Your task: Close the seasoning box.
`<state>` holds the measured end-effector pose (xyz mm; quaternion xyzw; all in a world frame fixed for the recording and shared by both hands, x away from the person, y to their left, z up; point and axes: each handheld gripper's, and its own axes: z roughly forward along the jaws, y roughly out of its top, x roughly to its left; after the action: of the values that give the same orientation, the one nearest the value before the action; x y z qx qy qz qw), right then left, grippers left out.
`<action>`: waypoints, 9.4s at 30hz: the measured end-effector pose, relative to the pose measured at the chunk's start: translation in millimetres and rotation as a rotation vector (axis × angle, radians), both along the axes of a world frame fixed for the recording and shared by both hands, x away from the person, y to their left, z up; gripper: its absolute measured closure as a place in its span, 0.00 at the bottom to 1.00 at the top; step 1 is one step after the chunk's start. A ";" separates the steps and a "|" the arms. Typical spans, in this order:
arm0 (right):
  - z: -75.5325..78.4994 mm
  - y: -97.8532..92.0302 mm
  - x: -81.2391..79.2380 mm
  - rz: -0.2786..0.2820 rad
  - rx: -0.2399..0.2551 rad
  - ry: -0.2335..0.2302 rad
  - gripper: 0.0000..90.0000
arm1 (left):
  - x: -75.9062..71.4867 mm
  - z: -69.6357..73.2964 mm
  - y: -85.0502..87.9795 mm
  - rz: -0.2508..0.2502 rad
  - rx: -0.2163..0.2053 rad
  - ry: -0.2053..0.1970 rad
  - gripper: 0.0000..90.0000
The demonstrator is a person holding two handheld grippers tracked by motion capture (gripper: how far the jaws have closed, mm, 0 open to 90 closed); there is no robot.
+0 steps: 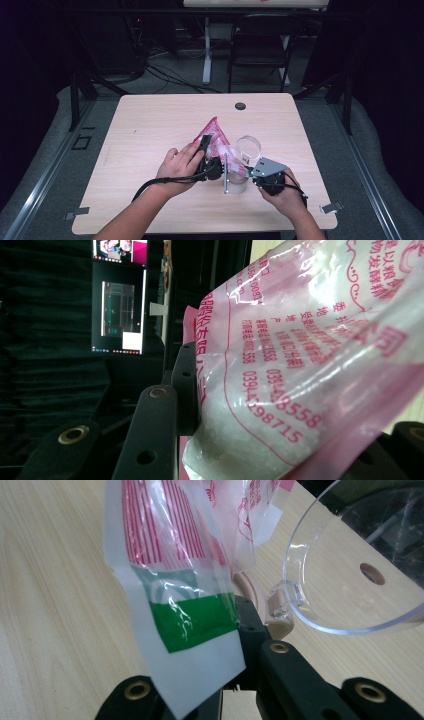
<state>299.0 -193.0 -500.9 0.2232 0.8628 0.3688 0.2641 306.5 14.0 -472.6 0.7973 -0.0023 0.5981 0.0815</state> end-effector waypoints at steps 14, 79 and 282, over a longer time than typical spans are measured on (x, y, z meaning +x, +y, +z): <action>-1.2 1.7 -0.1 0.007 -0.008 0.003 1.00 | -0.8 -1.1 2.3 0.005 -0.004 0.006 0.74; 9.1 2.9 -5.7 -0.004 0.001 -0.040 1.00 | -4.3 0.8 12.2 0.024 -0.082 0.046 0.75; 24.2 -32.7 4.7 -0.247 0.400 -0.084 0.50 | 22.4 -71.4 279.3 0.509 -1.220 0.638 0.87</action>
<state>303.7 -225.7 -476.7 0.3592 0.7269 0.5064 0.2935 328.9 293.3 -544.0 0.7212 0.5401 0.2323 0.3664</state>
